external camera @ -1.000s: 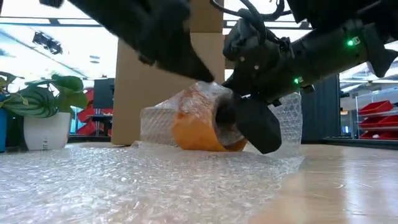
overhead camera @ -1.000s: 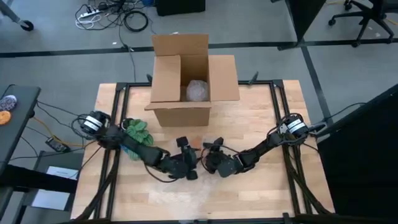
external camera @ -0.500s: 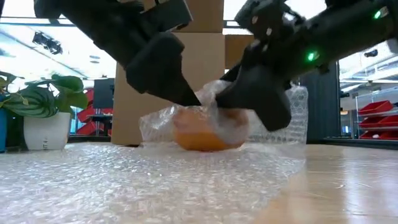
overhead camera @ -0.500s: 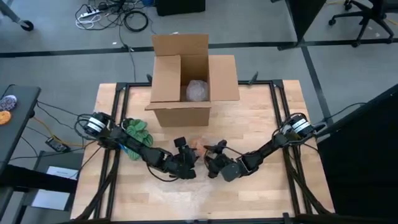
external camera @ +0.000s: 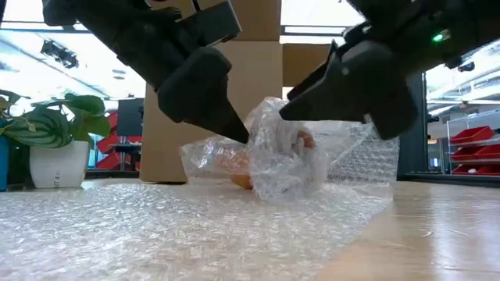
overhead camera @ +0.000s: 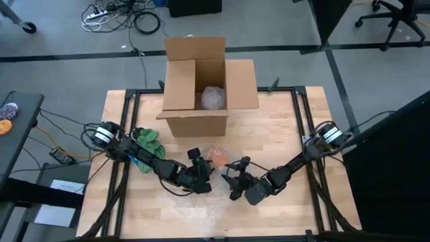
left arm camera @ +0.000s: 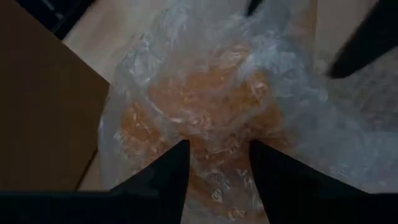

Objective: Wrap mug
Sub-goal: Wrap the orange mug with the bubble wrap

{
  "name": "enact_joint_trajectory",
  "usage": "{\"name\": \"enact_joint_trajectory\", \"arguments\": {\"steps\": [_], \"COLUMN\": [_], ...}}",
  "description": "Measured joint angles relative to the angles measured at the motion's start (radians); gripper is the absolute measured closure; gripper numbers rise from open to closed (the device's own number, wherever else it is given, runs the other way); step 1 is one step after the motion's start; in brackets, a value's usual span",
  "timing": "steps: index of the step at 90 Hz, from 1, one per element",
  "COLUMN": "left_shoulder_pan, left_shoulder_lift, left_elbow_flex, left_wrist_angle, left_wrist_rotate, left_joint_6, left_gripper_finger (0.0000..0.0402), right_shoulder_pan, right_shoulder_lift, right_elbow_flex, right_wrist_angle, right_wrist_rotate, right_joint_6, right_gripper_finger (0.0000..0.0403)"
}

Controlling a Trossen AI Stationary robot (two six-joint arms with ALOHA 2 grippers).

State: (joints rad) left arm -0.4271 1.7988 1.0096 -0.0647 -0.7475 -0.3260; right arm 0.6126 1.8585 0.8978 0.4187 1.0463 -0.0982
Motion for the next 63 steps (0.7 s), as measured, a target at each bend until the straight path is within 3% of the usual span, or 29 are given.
{"name": "enact_joint_trajectory", "arguments": {"steps": [17,30,49,56,63], "left_shoulder_pan": [0.000,0.000,0.000,0.000,0.000], "left_shoulder_lift": [0.000,0.000,0.000,0.000,0.000], "left_elbow_flex": [0.000,0.000,0.000,0.000,0.000], "left_wrist_angle": [-0.002,-0.001,-0.001,-0.001,0.000], "left_wrist_rotate": [0.000,0.000,0.000,0.000,0.000], "left_joint_6": [0.000,-0.005,-0.008,-0.008,-0.010], "left_gripper_finger": [0.0250,0.0250,0.0250,0.0250,0.0250], "right_shoulder_pan": [0.081,0.119,0.100,0.074,0.045], "right_shoulder_lift": [-0.112,-0.256,-0.369,-0.355,-0.316], "right_elbow_flex": [0.006,0.007,0.007,0.004,-0.002], "right_wrist_angle": [-0.049,-0.339,-0.924,-0.987,-0.941], "right_wrist_rotate": [0.086,0.091,-0.048,-0.110,-0.159], "right_joint_6": [0.024,0.212,0.724,0.790,0.794], "right_gripper_finger": [0.0217,0.0253,0.0353,0.0390,0.0394]}}
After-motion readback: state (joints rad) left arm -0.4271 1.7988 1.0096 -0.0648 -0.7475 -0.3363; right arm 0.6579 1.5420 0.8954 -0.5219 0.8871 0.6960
